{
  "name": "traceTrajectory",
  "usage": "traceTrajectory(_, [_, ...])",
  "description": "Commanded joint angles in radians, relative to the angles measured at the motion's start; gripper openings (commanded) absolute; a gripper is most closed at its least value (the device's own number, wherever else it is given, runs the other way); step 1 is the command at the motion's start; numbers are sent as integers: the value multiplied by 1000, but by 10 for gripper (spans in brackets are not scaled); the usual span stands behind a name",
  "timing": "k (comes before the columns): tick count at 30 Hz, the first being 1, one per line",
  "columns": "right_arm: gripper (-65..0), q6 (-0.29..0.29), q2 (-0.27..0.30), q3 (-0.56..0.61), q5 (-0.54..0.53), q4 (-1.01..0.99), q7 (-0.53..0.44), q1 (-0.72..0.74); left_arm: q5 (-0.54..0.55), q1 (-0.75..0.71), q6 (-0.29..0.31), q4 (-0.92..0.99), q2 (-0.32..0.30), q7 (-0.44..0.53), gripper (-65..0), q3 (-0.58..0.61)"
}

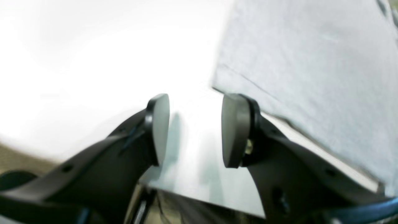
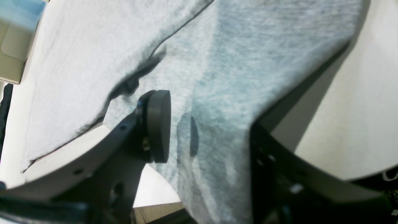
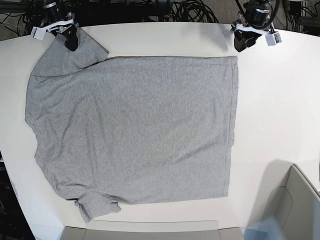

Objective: Fold the T-shirt properly

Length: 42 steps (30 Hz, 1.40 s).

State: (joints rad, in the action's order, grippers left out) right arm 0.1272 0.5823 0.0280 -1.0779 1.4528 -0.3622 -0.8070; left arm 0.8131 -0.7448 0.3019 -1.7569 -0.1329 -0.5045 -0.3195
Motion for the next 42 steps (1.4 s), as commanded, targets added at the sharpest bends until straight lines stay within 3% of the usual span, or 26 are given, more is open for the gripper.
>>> traceTrajectory(1, [-427,-68,9,0,-11,-14,61,-21,12,24,7,12,-1,-27,-387,-19])
traceTrajectory(5, [-427,-68,9,0,-11,-16,61,-19,15,104,7,76,0,-118,-387,-40])
traceTrajectory(27, [-436,-70,11,2,-9,-10,61,-4,9,169,0,163,-3,-128,-390,67])
traceTrajectory(30, [-518,-70,14,2,-8,-8,61,1,9,182,0,170,-3,-128,-458,72])
traceTrajectory(34, [-650,-71,48,2,-11,13,62,-5,9,193,0,170,-4,-128,-645,66])
traceTrajectory(37, [-650,-71,43,-36,-11,68,52,-47,10,187,0,163,-23,-128,-650,30])
traceTrajectory(42, [-650,-67,-28,-170,-2,179,59,-130,12,146,7,157,-41,-128,-650,-65])
